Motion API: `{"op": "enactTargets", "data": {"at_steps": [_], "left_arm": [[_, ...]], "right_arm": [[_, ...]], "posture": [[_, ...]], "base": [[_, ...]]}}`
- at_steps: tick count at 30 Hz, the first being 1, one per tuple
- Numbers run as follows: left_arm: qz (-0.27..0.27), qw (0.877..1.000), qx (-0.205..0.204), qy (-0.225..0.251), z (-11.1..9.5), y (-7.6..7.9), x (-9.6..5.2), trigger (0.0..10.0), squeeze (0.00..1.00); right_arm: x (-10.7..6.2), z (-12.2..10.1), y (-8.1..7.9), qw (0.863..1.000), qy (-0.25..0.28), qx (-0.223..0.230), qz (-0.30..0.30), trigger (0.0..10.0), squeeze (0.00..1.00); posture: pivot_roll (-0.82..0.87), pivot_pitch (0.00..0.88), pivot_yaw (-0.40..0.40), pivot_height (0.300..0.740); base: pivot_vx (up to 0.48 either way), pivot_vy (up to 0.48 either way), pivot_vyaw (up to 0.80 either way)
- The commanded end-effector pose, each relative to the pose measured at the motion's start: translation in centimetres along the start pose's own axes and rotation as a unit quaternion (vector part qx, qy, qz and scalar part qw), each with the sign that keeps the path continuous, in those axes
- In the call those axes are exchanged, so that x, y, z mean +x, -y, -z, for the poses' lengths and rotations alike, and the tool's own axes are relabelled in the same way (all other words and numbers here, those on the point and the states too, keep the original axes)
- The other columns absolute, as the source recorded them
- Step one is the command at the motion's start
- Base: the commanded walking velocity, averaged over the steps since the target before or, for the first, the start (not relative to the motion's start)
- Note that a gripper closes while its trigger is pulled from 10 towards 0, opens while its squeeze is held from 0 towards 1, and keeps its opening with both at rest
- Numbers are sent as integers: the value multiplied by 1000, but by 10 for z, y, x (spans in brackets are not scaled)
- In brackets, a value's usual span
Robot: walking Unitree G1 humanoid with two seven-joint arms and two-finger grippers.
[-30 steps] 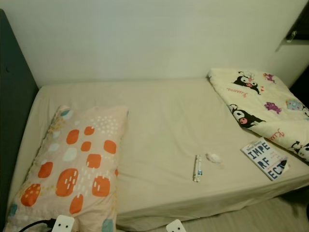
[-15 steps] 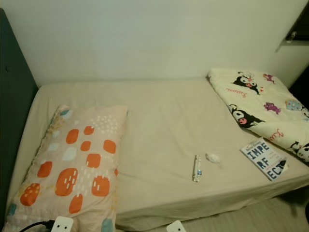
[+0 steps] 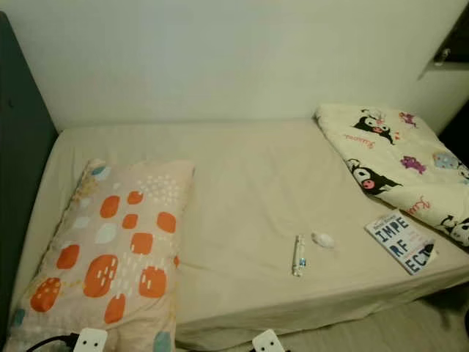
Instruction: Clean up the room
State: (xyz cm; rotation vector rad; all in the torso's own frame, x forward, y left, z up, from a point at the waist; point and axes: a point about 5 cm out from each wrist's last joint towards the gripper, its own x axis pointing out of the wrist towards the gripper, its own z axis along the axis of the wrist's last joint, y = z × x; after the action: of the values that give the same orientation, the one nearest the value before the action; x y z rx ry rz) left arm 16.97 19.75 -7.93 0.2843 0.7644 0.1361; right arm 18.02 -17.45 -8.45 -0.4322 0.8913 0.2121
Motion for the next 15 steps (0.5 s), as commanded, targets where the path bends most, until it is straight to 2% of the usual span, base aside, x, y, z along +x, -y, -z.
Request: {"op": "enactTargets", "data": {"at_steps": [1,5,10,15], "left_arm": [[0,1000,-1,-16,7,-1,-2,10000,0],[-2,1000,0,-15,6,-4,-1,10000,0],[-4,1000,-26,8,-4,-6,2,10000,0],[17,999,-20,38,-14,-3,3,10000,0]], "right_arm": [[0,0,2,1000,4,13,11,10000,0],[0,-4,5,999,14,28,22,10000,0],[0,-11,11,993,44,95,58,10000,0],[-1,-10,7,988,49,130,63,10000,0]], "posture": [[57,0,-24,740],[61,0,-19,740],[68,0,-19,740],[61,0,-11,740]], "base": [[0,0,0],[0,0,0],[0,0,0],[0,0,0]]}}
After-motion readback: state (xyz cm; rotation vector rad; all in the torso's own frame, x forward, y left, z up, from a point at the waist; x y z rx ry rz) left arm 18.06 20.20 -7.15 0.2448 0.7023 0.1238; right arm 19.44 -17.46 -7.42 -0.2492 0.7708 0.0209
